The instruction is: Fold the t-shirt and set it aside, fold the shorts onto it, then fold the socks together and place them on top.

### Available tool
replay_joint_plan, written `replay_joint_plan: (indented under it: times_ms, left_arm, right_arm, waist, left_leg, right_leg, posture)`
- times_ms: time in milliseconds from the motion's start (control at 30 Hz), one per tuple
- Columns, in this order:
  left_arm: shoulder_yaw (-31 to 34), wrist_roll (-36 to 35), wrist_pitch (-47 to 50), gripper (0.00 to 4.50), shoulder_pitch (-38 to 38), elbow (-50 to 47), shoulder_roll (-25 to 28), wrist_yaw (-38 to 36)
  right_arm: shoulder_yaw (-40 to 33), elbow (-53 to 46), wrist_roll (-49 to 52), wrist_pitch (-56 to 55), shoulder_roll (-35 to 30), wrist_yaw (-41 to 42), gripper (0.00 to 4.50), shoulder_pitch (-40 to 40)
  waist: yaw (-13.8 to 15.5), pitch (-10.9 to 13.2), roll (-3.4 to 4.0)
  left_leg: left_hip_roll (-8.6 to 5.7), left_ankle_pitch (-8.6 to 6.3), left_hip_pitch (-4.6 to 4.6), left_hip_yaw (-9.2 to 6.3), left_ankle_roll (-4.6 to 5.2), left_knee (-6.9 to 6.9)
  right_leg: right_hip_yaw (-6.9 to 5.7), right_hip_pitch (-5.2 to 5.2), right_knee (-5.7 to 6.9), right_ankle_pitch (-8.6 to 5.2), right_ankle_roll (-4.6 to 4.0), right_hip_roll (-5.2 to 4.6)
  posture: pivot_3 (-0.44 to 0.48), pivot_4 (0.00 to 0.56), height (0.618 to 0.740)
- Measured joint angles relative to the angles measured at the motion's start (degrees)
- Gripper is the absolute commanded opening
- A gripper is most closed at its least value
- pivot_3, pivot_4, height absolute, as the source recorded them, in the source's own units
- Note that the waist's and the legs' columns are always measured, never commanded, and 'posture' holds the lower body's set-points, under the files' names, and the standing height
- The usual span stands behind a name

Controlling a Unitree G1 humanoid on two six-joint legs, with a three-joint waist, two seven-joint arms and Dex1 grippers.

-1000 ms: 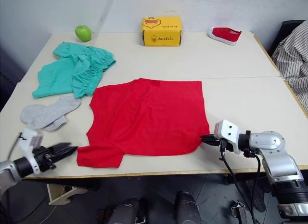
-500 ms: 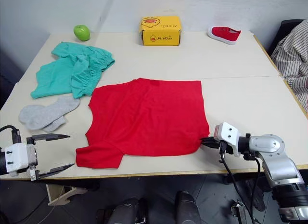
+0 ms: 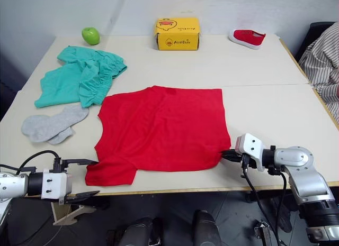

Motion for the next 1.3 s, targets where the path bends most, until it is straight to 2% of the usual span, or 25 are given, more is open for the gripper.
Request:
replay_joint_plan:
  times_ms: [67, 367, 500, 633, 700, 800, 867, 1067, 1300]
  left_arm:
    - [-0.8, 0.9, -0.9, 3.90, -0.6, 0.3, 0.0, 1.1]
    - [-3.6, 4.1, -3.1, 1.06, -1.8, 2.4, 0.3, 4.7]
    - [-4.1, 4.2, -0.9, 0.02, -1.8, 2.3, 0.4, 5.5]
    - [-3.7, -0.8, 6.9, 0.02, -0.9, 0.4, 0.4, 5.1]
    - [-2.6, -6.9, 14.5, 0.02, 0.6, -2.5, 0.4, 4.3]
    - [2.2, -17.6, 28.6, 0.02, 4.3, -8.6, 2.4, 2.9]
    - [7.0, -22.6, 36.3, 0.02, 8.5, -12.1, 5.1, 0.9]
    - [13.0, -26.7, 46.9, 0.02, 19.8, -16.4, 5.9, -4.5]
    - [14.4, -27.3, 51.1, 0.02, 20.1, -20.1, 4.3, -4.0]
  right_arm:
    - [0.0, 0.0, 0.0, 0.0, 0.0, -0.1, 0.00, 0.0]
    - [0.0, -0.6, 0.0, 0.5, 0.0, -0.5, 0.00, -0.1]
    - [0.0, -1.0, 0.0, 1.0, 0.0, -0.7, 0.00, -0.1]
    - [0.0, -1.1, 0.1, 1.2, 0.0, -0.7, 0.00, 0.1]
    - [-0.1, -1.1, 0.7, 1.1, 0.0, -0.5, 0.00, 0.5]
    - [-1.3, -2.0, 3.3, 1.3, -0.9, 1.9, 0.00, 2.0]
    - [-2.6, -3.3, 5.2, 1.8, -4.3, 4.9, 0.00, 3.8]
    - [-4.6, -6.8, 7.9, 7.5, -12.0, 11.8, 0.00, 10.4]
    - [-4.7, -8.8, 8.6, 10.4, -12.3, 12.6, 0.00, 11.9]
  waist:
    - [0.0, 0.0, 0.00]
    - [0.1, 0.0, 0.01]
    - [0.1, 0.0, 0.01]
    - [0.0, 0.0, 0.01]
    - [0.0, 0.0, 0.01]
    - [0.0, 0.0, 0.00]
    - [0.0, 0.0, 0.04]
    - [0.0, 0.0, 0.03]
    - [0.2, 0.0, 0.02]
  left_leg:
    - [0.00, 0.01, 0.02, 0.00, 0.01, 0.00]
    - [0.01, 0.08, 0.05, -0.02, -0.01, -0.01]
    - [0.01, 0.09, 0.05, -0.03, 0.00, 0.00]
    - [0.02, 0.09, 0.03, -0.03, 0.00, -0.01]
    - [0.02, 0.08, 0.03, -0.04, 0.00, -0.01]
    - [0.03, 0.07, -0.01, -0.06, 0.01, -0.01]
    - [0.01, 0.05, 0.00, -0.04, 0.04, 0.00]
    - [0.05, -0.02, 0.06, -0.09, 0.02, -0.01]
    - [0.07, -0.17, 0.07, -0.11, -0.36, -0.01]
  right_leg:
    - [0.00, 0.01, 0.01, 0.00, 0.00, 0.00]
    - [-0.01, 0.03, 0.04, 0.00, 0.01, -0.02]
    - [-0.02, 0.03, 0.05, 0.00, 0.01, -0.02]
    - [-0.03, 0.03, 0.06, 0.00, 0.01, -0.01]
    - [-0.02, 0.03, 0.06, 0.00, 0.01, 0.00]
    - [-0.01, 0.04, 0.15, 0.01, 0.01, 0.02]
    - [-0.01, 0.04, 0.08, 0.00, 0.02, 0.02]
    - [-0.08, 0.16, -0.22, -0.02, -0.01, 0.06]
    - [-0.06, 0.16, -0.21, -0.02, -0.02, -0.01]
  posture:
    - [0.000, 0.150, 0.740]
    - [0.000, 0.150, 0.740]
    - [0.000, 0.150, 0.740]
    - [0.000, 0.150, 0.740]
    - [0.000, 0.150, 0.740]
    - [0.000, 0.150, 0.740]
    - [0.000, 0.150, 0.740]
    - [0.000, 0.150, 0.740]
    - [0.000, 0.150, 0.740]
